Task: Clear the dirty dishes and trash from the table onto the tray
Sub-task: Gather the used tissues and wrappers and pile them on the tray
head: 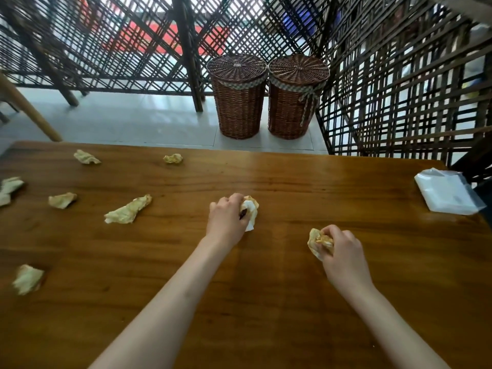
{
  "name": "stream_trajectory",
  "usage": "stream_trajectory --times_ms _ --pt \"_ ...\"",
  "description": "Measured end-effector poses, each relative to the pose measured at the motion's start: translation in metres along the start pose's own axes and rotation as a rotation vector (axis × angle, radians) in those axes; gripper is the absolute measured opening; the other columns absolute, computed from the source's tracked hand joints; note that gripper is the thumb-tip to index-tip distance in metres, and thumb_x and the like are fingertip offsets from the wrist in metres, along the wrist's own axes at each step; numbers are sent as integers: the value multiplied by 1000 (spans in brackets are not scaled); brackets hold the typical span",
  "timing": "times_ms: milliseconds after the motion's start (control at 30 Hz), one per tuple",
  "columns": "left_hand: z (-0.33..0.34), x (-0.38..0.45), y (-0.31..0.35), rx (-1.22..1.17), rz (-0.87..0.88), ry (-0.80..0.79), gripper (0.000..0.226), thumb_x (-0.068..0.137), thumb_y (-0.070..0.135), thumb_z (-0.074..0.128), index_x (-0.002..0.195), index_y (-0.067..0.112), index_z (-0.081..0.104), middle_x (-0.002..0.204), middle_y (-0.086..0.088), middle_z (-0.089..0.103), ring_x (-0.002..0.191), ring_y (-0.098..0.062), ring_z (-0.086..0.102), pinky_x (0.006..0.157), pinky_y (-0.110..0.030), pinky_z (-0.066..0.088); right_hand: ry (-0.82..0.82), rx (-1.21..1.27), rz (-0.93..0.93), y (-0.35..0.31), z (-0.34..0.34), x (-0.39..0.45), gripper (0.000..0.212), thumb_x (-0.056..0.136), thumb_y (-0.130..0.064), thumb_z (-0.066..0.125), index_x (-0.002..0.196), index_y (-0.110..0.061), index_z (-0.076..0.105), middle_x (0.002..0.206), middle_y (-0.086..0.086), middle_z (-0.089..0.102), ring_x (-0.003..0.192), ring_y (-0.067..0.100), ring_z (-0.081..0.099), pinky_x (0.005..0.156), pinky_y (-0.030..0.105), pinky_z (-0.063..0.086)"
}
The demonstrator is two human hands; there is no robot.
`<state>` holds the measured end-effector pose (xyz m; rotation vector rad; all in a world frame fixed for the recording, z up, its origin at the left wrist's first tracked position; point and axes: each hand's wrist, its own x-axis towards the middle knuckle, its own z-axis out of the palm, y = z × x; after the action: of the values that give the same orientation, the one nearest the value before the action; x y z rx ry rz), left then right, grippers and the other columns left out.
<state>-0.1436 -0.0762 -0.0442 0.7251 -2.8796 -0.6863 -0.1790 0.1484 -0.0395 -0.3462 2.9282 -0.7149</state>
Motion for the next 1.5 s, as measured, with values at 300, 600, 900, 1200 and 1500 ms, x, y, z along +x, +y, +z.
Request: stream_trajectory --times_ms 300,600,900,1200,1500 --pt "-30 -15 -34 -178 -77 146 58 85 15 67 136 16 40 120 -9 57 111 -25 52 91 -33 46 -51 46 -95 -40 20 -4 23 88 -18 61 110 -20 56 104 1 54 99 17 49 79 28 45" --pt "-90 -12 -125 -201 -202 260 61 84 19 68 136 7 40 125 -11 56 116 -25 51 93 -30 41 -50 59 -128 -101 53 -20 21 88 -18 61 109 -19 56 96 -3 48 98 19 49 75 28 43" --pt "-114 -6 -190 -75 -132 131 55 86 33 65 132 9 47 120 -8 60 108 -28 52 92 -34 40 -18 76 -89 -170 92 -44 21 88 -18 61 108 -21 55 94 -6 44 96 16 46 73 26 39" --pt "-113 -6 -213 19 -24 -82 44 85 32 64 123 17 48 114 -7 56 106 -27 48 86 -31 37 32 72 -12 -211 120 -64 22 89 -22 60 110 -23 55 104 -2 53 100 16 48 75 25 41" --pt "-131 -4 -227 -108 -60 -146 42 86 28 63 121 14 44 112 -9 52 107 -29 49 88 -37 44 38 101 -3 -243 139 -56 24 89 -23 59 112 -23 54 106 -3 52 100 12 45 75 21 36"
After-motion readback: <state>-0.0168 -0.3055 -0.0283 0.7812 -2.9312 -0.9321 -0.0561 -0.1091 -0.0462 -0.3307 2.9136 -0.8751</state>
